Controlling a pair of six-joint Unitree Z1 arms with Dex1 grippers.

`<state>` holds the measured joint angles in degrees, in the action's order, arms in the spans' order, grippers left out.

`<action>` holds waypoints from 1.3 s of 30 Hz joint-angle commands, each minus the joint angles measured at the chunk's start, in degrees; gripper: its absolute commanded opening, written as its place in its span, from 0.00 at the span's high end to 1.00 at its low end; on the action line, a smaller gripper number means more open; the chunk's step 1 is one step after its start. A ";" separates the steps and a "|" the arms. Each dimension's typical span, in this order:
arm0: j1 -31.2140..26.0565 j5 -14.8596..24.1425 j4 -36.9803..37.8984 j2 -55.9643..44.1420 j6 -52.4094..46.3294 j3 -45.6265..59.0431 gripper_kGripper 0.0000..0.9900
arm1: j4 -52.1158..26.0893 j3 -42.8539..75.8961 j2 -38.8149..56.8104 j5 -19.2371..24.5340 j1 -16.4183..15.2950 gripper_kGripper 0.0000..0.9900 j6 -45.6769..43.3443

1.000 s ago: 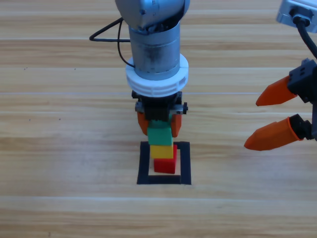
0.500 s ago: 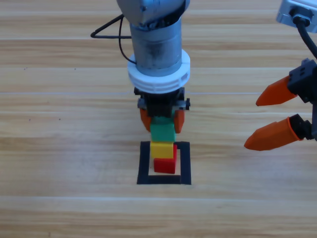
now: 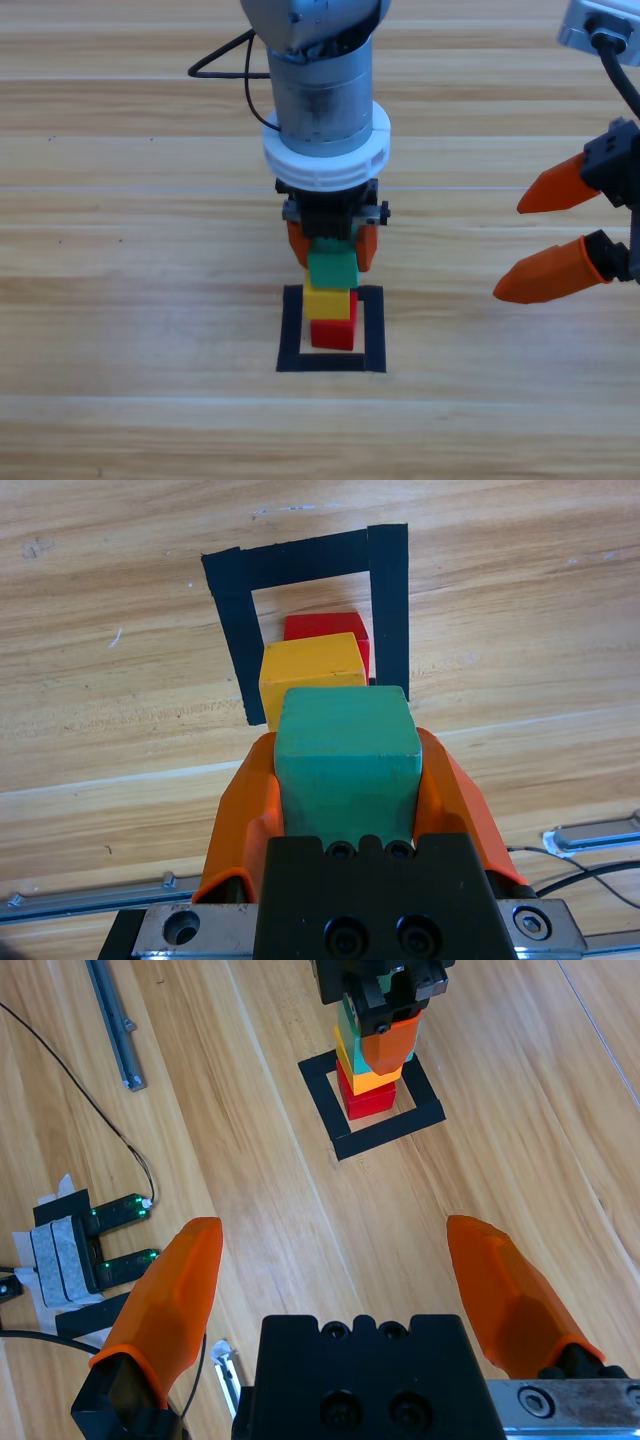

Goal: Stack the blocks in the rectangular block: red at the bottom, yellow in the middle, green on top

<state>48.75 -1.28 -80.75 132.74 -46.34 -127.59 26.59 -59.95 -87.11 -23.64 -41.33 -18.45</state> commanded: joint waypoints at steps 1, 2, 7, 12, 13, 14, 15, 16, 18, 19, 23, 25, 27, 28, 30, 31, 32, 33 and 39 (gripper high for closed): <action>1.35 0.58 -0.46 2.53 0.11 1.55 0.92 | 0.22 0.71 -1.92 0.62 -1.91 0.00 0.16; 1.35 0.66 -0.46 2.44 0.11 1.64 0.92 | 0.22 0.71 -1.92 0.62 -1.91 0.00 0.16; 1.35 1.19 -0.46 2.53 0.11 1.64 0.92 | 0.22 0.63 -1.92 0.62 -1.91 0.00 0.16; 1.35 1.98 -0.46 2.70 0.20 1.82 0.92 | 0.22 0.71 -1.92 0.62 -1.91 0.00 0.16; 1.35 2.07 -0.46 2.79 0.20 1.82 0.92 | 0.22 0.71 -1.92 0.62 -1.91 0.00 0.16; 1.35 2.07 -0.46 2.88 0.28 1.82 0.92 | 0.22 0.71 -1.92 0.62 -1.91 0.00 0.16; 1.35 2.16 -0.46 2.88 0.28 1.82 0.92 | 0.22 0.71 -1.92 0.62 -1.91 0.00 0.16; 1.35 2.16 -0.46 2.97 0.28 1.82 0.92 | 0.22 0.71 -1.92 0.62 -1.91 0.00 0.16; 1.35 2.07 -0.46 3.14 0.28 1.73 0.92 | 0.22 0.71 -1.92 0.62 -1.91 0.00 0.16; 1.35 2.16 -0.46 3.23 0.28 1.73 0.92 | 0.22 0.71 -1.92 0.62 -1.91 0.00 0.16; 1.35 2.07 -0.46 3.49 0.28 1.73 0.92 | 0.22 0.71 -1.92 0.62 -1.91 0.00 0.16; 1.35 2.07 -0.46 3.58 0.28 1.90 0.92 | 0.22 0.71 -1.92 0.62 -1.91 0.00 0.16; 1.35 2.07 -0.46 3.67 0.28 1.90 0.92 | 0.22 0.71 -1.92 0.62 -1.91 0.00 0.16; 1.35 2.16 -0.46 3.67 0.28 1.99 0.92 | 0.22 0.71 -1.92 0.62 -1.91 0.00 0.16; 1.35 2.16 -0.46 3.67 0.28 2.17 0.92 | 0.22 0.71 -1.92 0.62 -1.91 0.00 0.16; 1.35 2.16 -0.46 3.67 0.28 2.17 0.92 | 0.22 0.80 -1.92 0.62 -1.91 0.00 0.16; 1.35 2.16 -0.46 3.67 0.28 2.17 0.92 | 0.22 0.80 -1.92 0.62 -1.91 0.00 0.16; 1.35 2.16 -0.46 3.58 0.28 2.17 0.92 | 0.22 0.80 -1.84 0.62 -1.91 0.00 0.16; 1.35 2.16 -0.46 3.41 0.28 2.17 0.87 | 0.22 0.80 -1.84 0.62 -1.91 0.00 0.16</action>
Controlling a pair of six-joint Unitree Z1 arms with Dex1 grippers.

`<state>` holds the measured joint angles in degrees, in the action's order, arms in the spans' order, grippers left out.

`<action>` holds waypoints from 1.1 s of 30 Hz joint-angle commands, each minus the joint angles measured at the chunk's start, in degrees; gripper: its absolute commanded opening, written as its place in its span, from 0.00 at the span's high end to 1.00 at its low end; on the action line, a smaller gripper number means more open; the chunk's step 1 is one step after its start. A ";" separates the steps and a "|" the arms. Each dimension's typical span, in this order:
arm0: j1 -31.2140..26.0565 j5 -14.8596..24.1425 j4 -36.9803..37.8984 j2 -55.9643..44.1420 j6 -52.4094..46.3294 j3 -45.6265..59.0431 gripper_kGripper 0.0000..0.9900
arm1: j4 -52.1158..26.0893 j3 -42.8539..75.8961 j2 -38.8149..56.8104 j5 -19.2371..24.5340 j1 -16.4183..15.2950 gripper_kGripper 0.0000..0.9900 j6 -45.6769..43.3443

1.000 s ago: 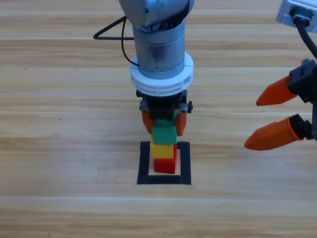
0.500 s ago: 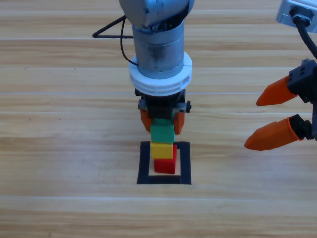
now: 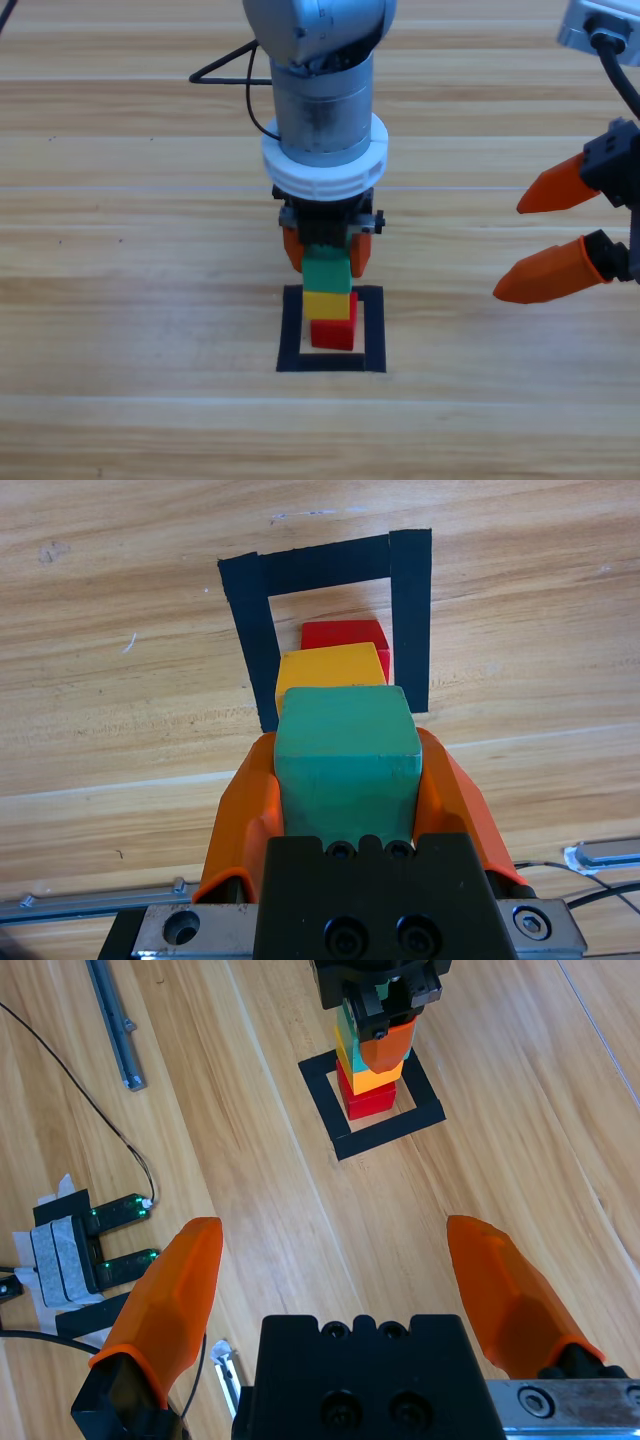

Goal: Stack the blocks in the rectangular block: red at the bottom, yellow in the middle, green on top

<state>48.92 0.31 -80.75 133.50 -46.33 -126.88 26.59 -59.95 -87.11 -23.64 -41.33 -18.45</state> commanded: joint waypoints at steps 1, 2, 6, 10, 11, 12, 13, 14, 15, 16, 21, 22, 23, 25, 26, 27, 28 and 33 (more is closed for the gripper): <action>1.18 0.66 -0.46 2.47 0.27 1.63 0.77 | 0.21 0.80 -1.75 0.61 -1.91 0.00 0.16; 1.18 0.57 -0.46 2.21 0.27 1.54 0.48 | 0.21 0.80 -1.75 0.61 -1.91 0.00 0.16; 1.18 0.66 -0.46 0.80 0.27 2.60 0.00 | 0.21 0.89 -1.75 0.61 -1.91 0.00 0.16; 1.18 1.10 -0.46 -1.04 0.27 3.74 0.00 | 0.21 0.98 -1.75 0.61 -1.91 0.00 0.16; 1.18 1.19 -0.46 -1.40 0.27 3.83 0.00 | 0.21 0.98 -1.75 0.61 -1.91 0.00 0.16; 1.18 1.19 -0.46 -1.66 0.27 3.83 0.00 | 0.21 1.06 -1.75 0.61 -1.91 0.00 0.08; 1.18 1.19 -0.46 -1.84 0.27 3.92 0.00 | 0.21 1.24 -1.66 0.61 -1.91 0.00 -0.10; 1.18 1.19 -0.46 -2.01 0.27 4.00 0.00 | 0.21 1.33 -1.75 0.61 -1.91 0.00 -0.19; 1.18 1.19 -0.46 -2.10 0.27 4.00 0.00 | 0.21 1.42 -1.75 0.61 -1.91 0.00 -0.19; 1.18 1.19 -0.46 -2.19 0.27 3.83 0.00 | 0.21 1.42 -1.75 0.70 -1.91 0.00 -0.27; 1.71 1.45 -0.37 -5.00 1.33 0.58 0.00 | 0.21 1.42 -1.75 1.05 -1.91 0.00 -0.27; 1.80 1.45 -0.46 -6.14 1.68 -0.39 0.00 | 0.21 1.42 -1.75 1.14 -1.91 0.00 -0.19; 1.80 1.45 -0.46 -7.55 2.12 -0.92 0.00 | 0.21 1.33 -1.75 1.14 -1.91 0.00 -0.19; 1.80 1.71 -0.37 -11.42 2.91 -2.15 0.00 | 0.21 1.24 -1.75 1.32 -1.91 0.00 -0.19; 1.80 2.07 -0.37 -13.44 3.44 -2.59 0.00 | 0.21 1.24 -1.75 1.32 -1.91 0.00 -0.19; 1.80 2.42 -0.37 -15.37 3.88 -2.59 0.00 | 0.21 1.15 -1.92 1.32 -1.91 0.00 -0.19; 1.80 3.38 -0.37 -18.62 4.31 -1.36 0.00 | 0.21 1.15 -2.10 1.32 -1.91 0.00 -0.19; 2.15 5.05 8.59 -34.97 9.15 17.80 0.00 | 0.21 1.15 -2.01 1.32 -1.91 0.00 -0.19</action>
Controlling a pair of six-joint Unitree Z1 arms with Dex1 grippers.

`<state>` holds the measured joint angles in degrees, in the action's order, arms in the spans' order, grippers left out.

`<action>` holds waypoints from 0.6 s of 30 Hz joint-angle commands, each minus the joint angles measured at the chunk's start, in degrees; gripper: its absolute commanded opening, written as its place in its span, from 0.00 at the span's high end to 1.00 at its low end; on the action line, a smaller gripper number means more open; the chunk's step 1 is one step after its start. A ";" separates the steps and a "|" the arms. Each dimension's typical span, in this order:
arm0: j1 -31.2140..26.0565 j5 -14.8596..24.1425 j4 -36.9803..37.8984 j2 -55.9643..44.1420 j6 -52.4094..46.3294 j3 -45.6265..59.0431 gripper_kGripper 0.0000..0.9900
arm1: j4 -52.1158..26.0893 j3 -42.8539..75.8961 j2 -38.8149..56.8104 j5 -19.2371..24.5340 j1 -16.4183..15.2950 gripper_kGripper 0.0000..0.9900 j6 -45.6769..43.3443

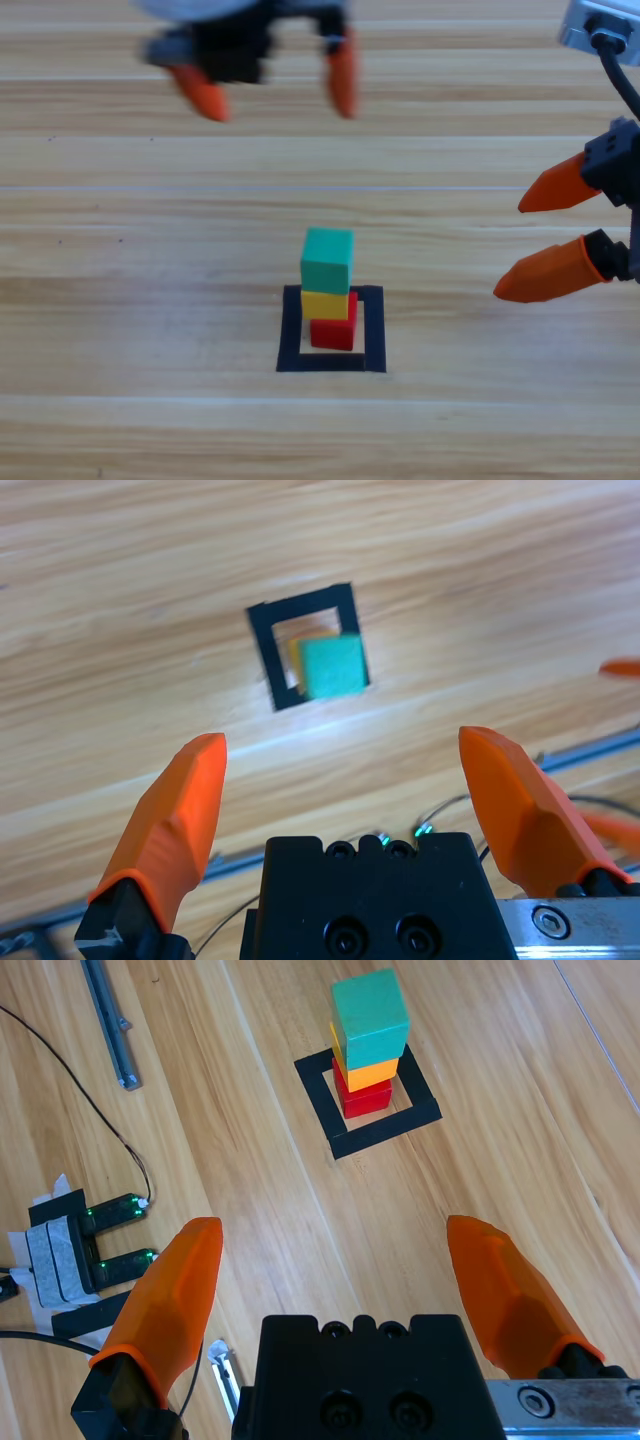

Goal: Stack the blocks in the rectangular block: red at the bottom, yellow in the middle, green on top

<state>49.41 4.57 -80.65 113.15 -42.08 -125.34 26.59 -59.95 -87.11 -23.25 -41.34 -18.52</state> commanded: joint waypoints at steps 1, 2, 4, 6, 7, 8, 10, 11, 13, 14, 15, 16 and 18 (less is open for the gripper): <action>1.66 0.00 13.23 -18.93 7.45 22.69 0.00 | 0.21 1.15 -1.92 0.92 -1.90 0.00 -0.02; 1.66 -1.05 18.24 -22.89 10.17 28.49 0.00 | 0.21 1.15 -1.84 0.92 -1.90 0.00 -0.02; 2.27 -4.83 29.41 -28.69 16.76 40.53 0.00 | 0.21 1.15 -1.92 0.92 -1.90 0.00 -0.02; 4.91 -4.57 32.92 -28.78 19.22 44.48 0.00 | 0.21 1.06 -1.92 0.92 -1.90 0.00 -0.02; 6.67 -4.39 34.68 -28.69 20.28 45.89 0.00 | 0.21 1.06 -1.92 0.92 -1.90 0.00 -0.02; 9.39 -3.52 37.76 -29.04 21.25 47.82 0.00 | 0.21 1.06 -1.92 0.92 -1.90 0.00 0.06; 13.00 -2.02 39.78 -29.04 22.21 49.41 0.00 | 0.13 1.06 -1.84 0.92 -1.90 0.00 0.06; 13.96 -0.79 39.87 -29.22 21.86 50.37 0.00 | 0.21 1.06 -1.84 0.92 -1.90 0.00 0.06; 13.96 -0.53 41.01 -30.71 21.69 53.27 0.00 | 0.21 1.06 -1.84 0.92 -1.90 0.00 0.06; 13.96 -0.53 41.54 -31.77 21.77 54.24 0.00 | 0.21 1.06 -1.75 0.92 -1.90 0.00 0.06; 13.87 -0.18 42.06 -32.56 21.77 54.94 0.00 | 0.21 1.06 -1.75 0.92 -1.90 0.00 0.06; 13.96 -0.09 42.06 -32.91 21.77 55.03 0.00 | 0.21 1.06 -1.66 0.92 -1.90 0.00 0.06; 13.87 -0.09 42.06 -33.08 21.69 55.21 0.00 | 0.21 0.97 -1.57 0.92 -1.90 0.00 0.06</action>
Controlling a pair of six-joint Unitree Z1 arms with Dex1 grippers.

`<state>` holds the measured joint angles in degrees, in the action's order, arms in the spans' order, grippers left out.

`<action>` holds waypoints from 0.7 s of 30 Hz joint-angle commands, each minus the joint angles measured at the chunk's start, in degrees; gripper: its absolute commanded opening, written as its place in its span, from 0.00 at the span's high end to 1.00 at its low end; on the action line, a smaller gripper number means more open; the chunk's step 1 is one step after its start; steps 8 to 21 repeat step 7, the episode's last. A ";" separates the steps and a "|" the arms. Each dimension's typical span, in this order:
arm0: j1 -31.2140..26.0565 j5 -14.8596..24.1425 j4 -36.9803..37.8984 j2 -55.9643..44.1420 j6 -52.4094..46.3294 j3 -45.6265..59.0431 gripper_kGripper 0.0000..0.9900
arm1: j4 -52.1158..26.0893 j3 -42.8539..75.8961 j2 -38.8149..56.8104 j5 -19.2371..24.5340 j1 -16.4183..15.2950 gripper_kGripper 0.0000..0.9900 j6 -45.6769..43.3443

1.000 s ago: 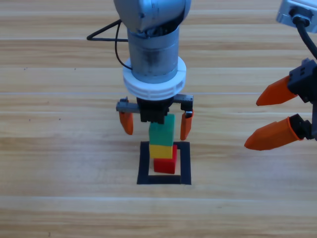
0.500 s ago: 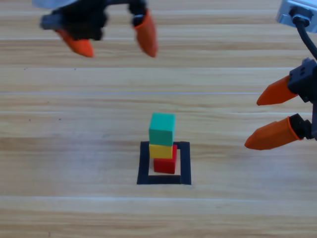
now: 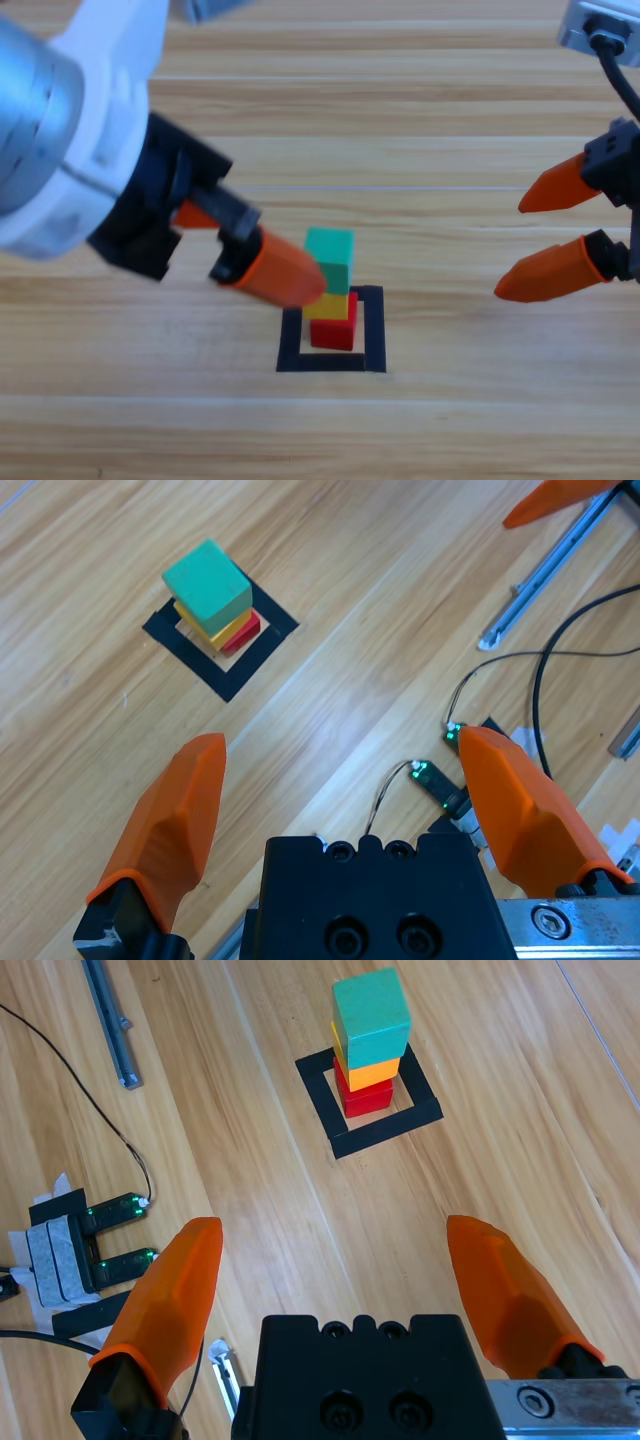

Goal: Stack the blocks in the rectangular block: red at the bottom, yellow in the middle, green on top

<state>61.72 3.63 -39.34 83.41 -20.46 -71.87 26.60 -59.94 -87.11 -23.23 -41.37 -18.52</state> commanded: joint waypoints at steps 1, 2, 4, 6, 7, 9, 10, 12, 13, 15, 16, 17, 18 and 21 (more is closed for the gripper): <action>1.57 0.85 0.76 -3.34 -0.02 1.91 0.00 | 0.21 0.97 -1.57 1.00 -1.87 0.00 0.06; 1.57 0.85 0.76 -3.26 -0.46 2.00 0.00 | 0.21 1.06 -1.48 1.00 -1.87 0.00 0.06; 1.57 1.11 0.76 -3.17 -0.81 2.44 0.00 | 0.21 1.06 -1.48 1.00 -1.87 0.00 0.06; 1.57 1.20 0.76 -2.99 -1.34 2.61 0.00 | 0.21 1.06 -1.48 1.00 -1.87 0.00 0.06; 1.57 1.29 0.76 -2.99 -1.43 2.70 0.00 | 0.21 1.06 -1.48 1.08 -1.87 0.00 0.06; 1.57 1.29 0.76 -2.99 -1.43 2.70 0.00 | 0.21 1.06 -1.48 1.08 -1.87 0.00 0.06; 1.57 1.29 0.76 -2.99 -1.43 2.70 0.00 | 0.21 1.06 -1.48 1.08 -1.87 0.00 0.06; 1.57 1.29 0.76 -2.99 -1.43 2.70 0.00 | 0.21 1.06 -1.48 1.08 -1.87 0.00 0.06; 1.57 1.29 0.76 -2.99 -1.43 2.70 0.00 | 0.21 1.06 -1.48 1.08 -1.87 0.00 0.06; 1.57 1.29 0.76 -2.99 -1.43 2.70 0.00 | 0.21 1.06 -1.48 1.08 -1.87 0.00 0.06; 1.57 1.29 0.76 -2.99 -1.43 2.70 0.00 | 0.21 1.06 -1.48 1.08 -1.87 0.00 0.06; 1.57 1.29 0.76 -2.99 -1.43 2.70 0.00 | 0.21 1.06 -1.48 1.08 -1.87 0.00 0.06; 1.57 1.29 0.76 -2.99 -1.43 2.70 0.00 | 0.21 1.06 -1.48 1.08 -1.87 0.00 0.06; 1.57 1.29 0.76 -2.99 -1.43 2.70 0.00 | 0.21 1.06 -1.48 1.08 -1.87 0.00 0.06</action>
